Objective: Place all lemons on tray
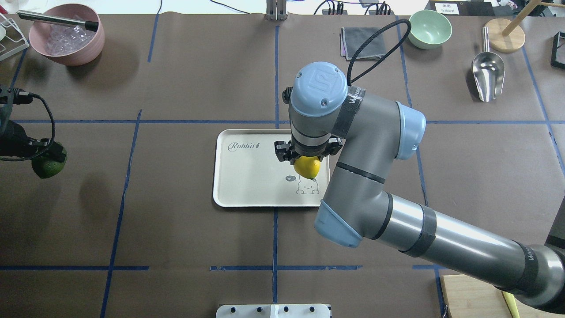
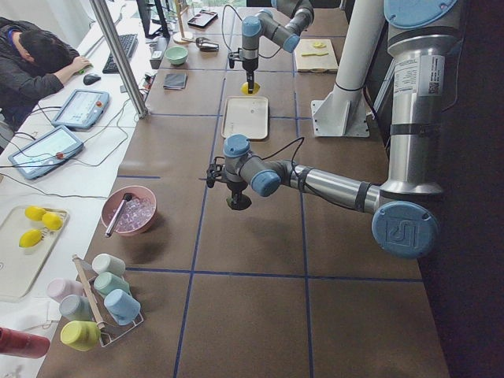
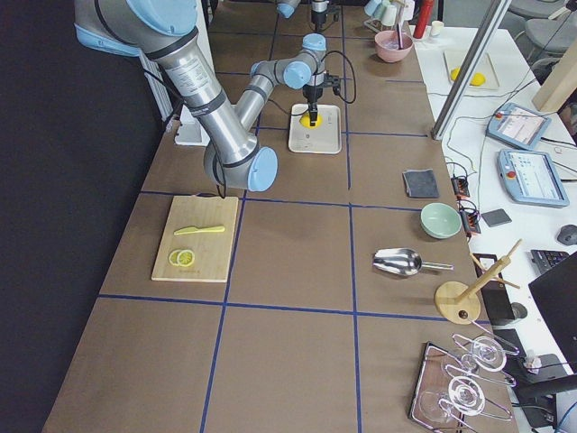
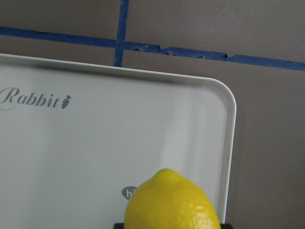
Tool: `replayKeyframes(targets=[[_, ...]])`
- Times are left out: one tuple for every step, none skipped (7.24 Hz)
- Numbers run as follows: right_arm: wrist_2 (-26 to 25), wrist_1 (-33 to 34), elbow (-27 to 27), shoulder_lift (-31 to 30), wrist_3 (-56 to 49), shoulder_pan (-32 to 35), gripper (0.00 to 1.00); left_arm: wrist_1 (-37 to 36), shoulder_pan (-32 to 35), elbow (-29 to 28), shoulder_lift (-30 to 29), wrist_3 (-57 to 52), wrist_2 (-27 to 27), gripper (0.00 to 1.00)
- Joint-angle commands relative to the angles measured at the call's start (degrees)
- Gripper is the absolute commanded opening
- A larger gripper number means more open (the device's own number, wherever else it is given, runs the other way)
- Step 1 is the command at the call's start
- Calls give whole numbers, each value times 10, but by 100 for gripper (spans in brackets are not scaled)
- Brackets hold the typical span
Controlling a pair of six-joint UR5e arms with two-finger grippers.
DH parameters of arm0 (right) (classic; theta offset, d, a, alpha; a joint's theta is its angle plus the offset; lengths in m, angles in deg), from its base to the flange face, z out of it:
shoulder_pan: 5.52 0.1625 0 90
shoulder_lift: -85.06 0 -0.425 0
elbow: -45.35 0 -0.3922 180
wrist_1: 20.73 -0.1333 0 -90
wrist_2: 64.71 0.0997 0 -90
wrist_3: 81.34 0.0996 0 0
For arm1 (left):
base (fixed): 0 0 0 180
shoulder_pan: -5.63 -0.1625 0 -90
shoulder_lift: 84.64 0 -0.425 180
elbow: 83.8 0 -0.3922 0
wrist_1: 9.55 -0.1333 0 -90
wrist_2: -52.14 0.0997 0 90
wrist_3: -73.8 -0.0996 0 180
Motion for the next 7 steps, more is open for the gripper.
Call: replayKeyframes(targets=[[-13,-69,-72,3,3,-3,1,-92,-3,92,-4,51,1,0],[-18,-98,-104,4,5,-4,2,-93,-4,106,-11,81,1,0],[-18,-124,-117,3,6,-3,14,-93,-6,114,-25,119,0,0],[-17,-127,-118,4,11,-3,45,-93,-30,118,-38,155,4,0],[-15,-129,-118,4,17,-3,81,-93,-58,122,-54,197,5,0],[-10,-128,-109,11,17,6,99,-100,-96,121,-91,253,11,0],[15,-118,-79,9,17,29,99,-165,-160,117,-159,308,45,0]])
